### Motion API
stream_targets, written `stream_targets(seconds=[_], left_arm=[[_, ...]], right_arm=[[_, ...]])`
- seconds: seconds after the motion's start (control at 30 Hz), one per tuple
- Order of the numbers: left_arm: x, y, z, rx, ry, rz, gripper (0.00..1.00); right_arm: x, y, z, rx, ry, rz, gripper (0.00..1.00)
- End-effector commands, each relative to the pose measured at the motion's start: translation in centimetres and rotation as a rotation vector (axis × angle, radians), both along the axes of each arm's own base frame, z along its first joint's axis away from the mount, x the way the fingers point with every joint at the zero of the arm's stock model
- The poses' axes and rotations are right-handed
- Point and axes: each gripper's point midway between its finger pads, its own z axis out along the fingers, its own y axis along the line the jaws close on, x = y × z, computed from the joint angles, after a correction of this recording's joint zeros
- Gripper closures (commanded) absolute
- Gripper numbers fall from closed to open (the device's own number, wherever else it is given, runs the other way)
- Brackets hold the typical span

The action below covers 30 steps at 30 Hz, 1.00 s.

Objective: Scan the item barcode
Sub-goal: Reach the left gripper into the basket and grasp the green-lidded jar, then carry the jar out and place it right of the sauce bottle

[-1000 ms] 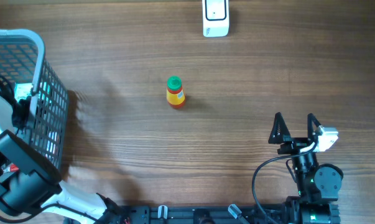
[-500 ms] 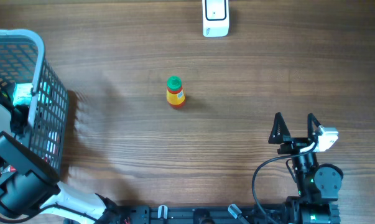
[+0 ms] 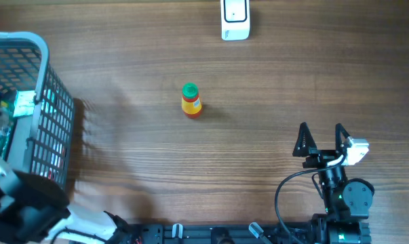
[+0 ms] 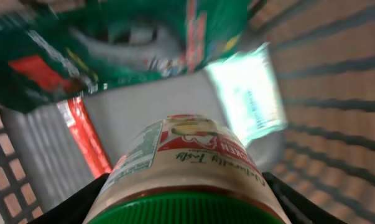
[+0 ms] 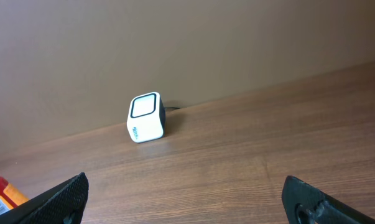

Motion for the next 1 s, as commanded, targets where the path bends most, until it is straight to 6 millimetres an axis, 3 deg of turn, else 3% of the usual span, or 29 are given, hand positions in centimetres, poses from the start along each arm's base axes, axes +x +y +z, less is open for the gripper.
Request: stream_targets(seconds=[0.0, 0.07, 0.2, 0.37, 0.4, 0.53, 0.57, 0.7, 0.77, 0.93, 0.97], left_arm=[[0.6, -2.7, 8.1, 0.064, -0.253, -0.073, 0.33], [1.1, -6.1, 10.8, 0.014, -0.387, -0.159, 0.34], [2.3, -13.9, 13.5, -0.112, -0.517, -0.368, 0.34], [4.1, -23.2, 13.4, -0.177, -0.479, -0.674, 0.34], [4.1, -26.3, 12.5, -0.187, -0.419, -0.777, 0.35], [2.8, -33.1, 9.1, -0.192, -0.248, -0.977, 0.36], [2.5, -37.5, 7.3, -0.209, -0.215, -1.112, 0.36], [2.9, -44.6, 4.5, -0.211, -0.242, -1.318, 0.35], [3.2, -48.7, 1.8, -0.18, -0.242, -1.419, 0.34], [3.7, -54.4, -5.5, -0.096, -0.1, -1.576, 0.35], [3.7, -55.5, -7.8, -0.081, -0.047, -1.611, 0.35]], right_arm=[[0.0, -0.1, 0.1, 0.007, -0.006, -0.01, 0.0], [0.0, -0.2, 0.1, 0.007, -0.006, -0.01, 0.0], [0.0, -0.1, 0.1, 0.007, -0.006, -0.01, 0.0], [0.0, -0.2, 0.1, 0.006, -0.006, -0.01, 0.0], [0.0, -0.1, 0.1, 0.007, -0.006, -0.01, 0.0], [0.0, -0.2, 0.1, 0.006, -0.006, -0.01, 0.0], [0.0, -0.2, 0.1, 0.006, -0.006, -0.01, 0.0], [0.0, -0.2, 0.1, 0.006, -0.006, -0.01, 0.0], [0.0, -0.2, 0.1, 0.006, -0.006, -0.01, 0.0], [0.0, -0.2, 0.1, 0.006, -0.006, -0.01, 0.01], [0.0, -0.2, 0.1, 0.006, -0.006, -0.01, 0.0]])
